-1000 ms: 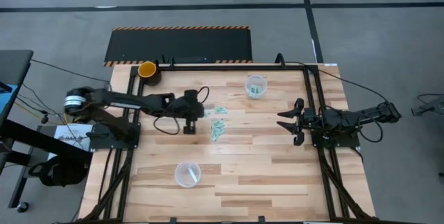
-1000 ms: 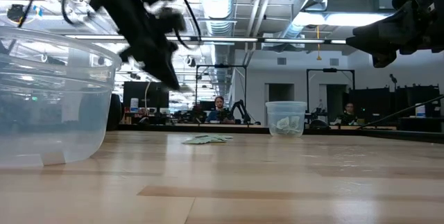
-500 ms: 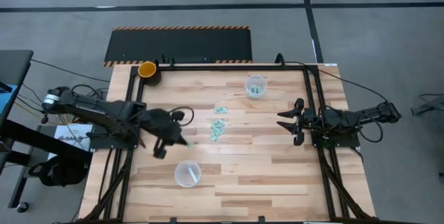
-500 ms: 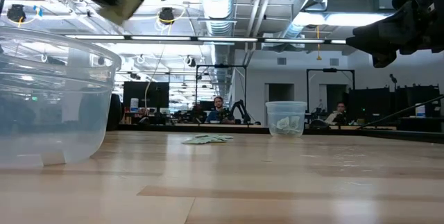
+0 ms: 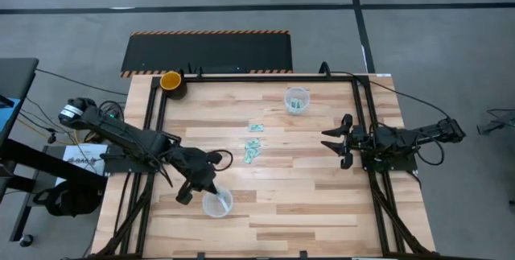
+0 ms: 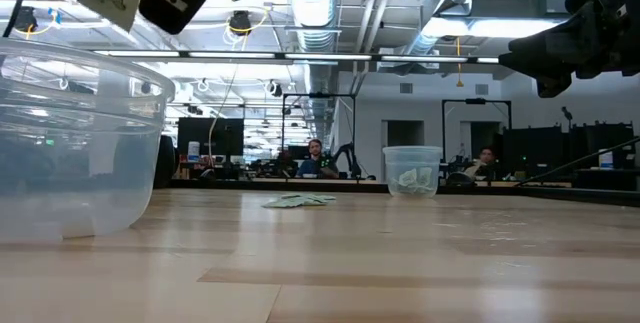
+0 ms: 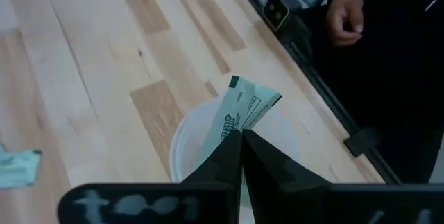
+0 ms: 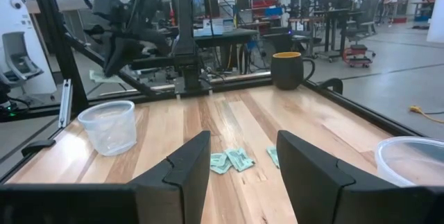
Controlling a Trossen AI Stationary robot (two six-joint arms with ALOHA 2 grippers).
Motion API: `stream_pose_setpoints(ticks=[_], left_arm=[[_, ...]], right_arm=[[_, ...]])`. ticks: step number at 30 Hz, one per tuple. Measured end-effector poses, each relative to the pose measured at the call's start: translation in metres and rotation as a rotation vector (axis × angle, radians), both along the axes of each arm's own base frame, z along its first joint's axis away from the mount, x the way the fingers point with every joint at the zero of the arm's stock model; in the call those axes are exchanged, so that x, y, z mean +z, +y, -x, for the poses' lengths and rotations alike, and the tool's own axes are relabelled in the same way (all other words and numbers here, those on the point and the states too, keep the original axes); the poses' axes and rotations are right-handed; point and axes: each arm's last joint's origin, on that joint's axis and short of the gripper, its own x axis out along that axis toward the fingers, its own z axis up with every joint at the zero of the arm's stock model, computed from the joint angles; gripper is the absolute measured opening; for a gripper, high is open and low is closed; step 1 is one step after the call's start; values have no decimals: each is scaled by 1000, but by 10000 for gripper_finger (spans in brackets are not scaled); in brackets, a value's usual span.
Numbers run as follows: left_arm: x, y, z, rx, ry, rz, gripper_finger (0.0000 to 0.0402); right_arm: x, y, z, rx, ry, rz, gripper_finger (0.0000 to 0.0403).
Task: Pick and place Stevia / Truvia into bins
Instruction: Put the stevia packet into the bottom container
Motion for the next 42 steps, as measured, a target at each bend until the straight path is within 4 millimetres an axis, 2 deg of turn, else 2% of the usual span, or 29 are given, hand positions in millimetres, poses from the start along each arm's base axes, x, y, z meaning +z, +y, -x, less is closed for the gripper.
stream_pose_setpoints(ticks=[14, 31, 36, 42], left_arm=[[-24, -11, -17, -17, 134, 99, 4], [-21, -7, -20, 34, 93, 87, 97], [-10, 5, -24, 122, 47, -39, 100], [11, 25, -31, 277, -61, -341, 99]], right_arm=[[0, 0, 0, 0, 0, 0, 159], [0, 0, 0, 0, 0, 0, 159], [0, 0, 0, 0, 0, 0, 159], [0, 0, 0, -1, 0, 0, 159]])
